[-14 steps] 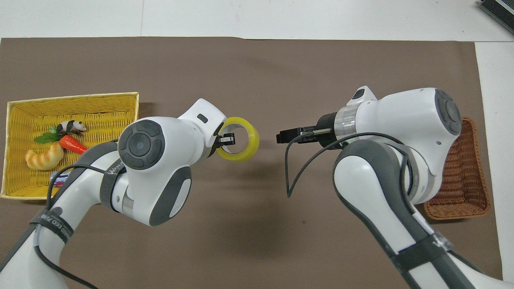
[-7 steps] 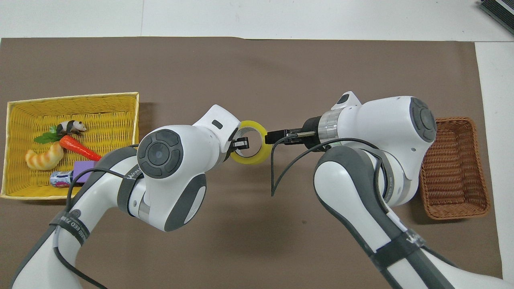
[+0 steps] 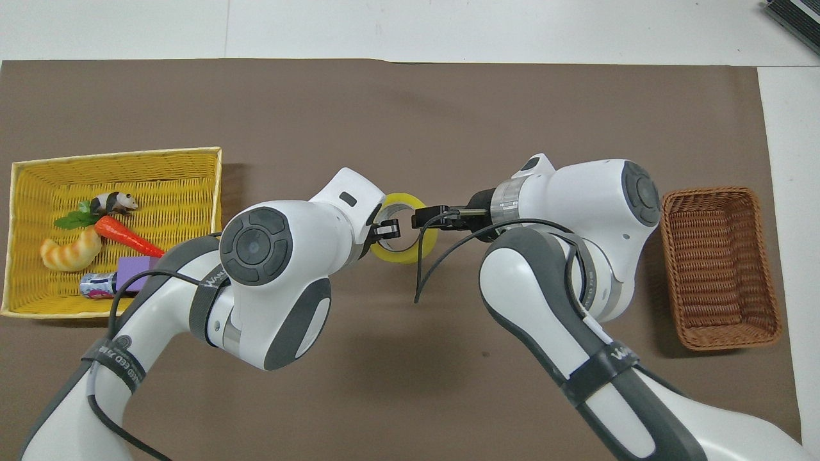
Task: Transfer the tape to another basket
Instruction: 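Grasp the tape with the right gripper beside the left gripper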
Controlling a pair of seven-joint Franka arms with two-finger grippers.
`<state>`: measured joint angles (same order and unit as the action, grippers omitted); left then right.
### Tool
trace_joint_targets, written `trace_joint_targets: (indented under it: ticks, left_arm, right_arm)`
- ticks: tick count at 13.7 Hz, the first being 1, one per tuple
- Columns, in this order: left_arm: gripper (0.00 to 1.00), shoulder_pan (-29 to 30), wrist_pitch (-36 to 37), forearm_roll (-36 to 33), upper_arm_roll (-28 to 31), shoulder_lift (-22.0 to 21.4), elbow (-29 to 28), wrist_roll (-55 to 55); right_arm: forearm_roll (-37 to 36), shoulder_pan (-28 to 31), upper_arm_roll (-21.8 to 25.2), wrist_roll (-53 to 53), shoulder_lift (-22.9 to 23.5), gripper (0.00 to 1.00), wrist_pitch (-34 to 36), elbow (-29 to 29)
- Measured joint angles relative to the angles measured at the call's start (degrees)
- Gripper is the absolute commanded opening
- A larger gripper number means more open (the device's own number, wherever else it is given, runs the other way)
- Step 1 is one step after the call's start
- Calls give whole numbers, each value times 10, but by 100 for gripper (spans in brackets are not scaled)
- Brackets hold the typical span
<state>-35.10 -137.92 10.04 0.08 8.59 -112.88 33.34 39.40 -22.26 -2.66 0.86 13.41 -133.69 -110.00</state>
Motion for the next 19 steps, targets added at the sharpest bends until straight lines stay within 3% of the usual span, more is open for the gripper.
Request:
trace_joint_targets:
  ticks: [9,14,15,16,18,19]
  left_arm:
    - [6,-5,0,3,-1,-2,0,1]
    - [21,-7,1,5,-5,-3,0,1]
    - [29,-7,2,6,-5,-3,0,0]
    - [56,-7,2,6,-6,-3,0,0]
    - [96,-7,0,7,-3,-3,0,1]
    - [100,-7,0,7,-2,-3,0,0]
  right_arm:
    - [-2,-1,3,-3,8,0,21,2]
    - [-21,0,7,-12,9,0,49,8]
    - [-25,0,8,-15,9,0,54,9]
    - [-29,0,9,-15,9,0,61,11]
    - [-40,-1,8,-21,9,0,93,12]
    - [-48,-1,9,-29,9,0,100,13]
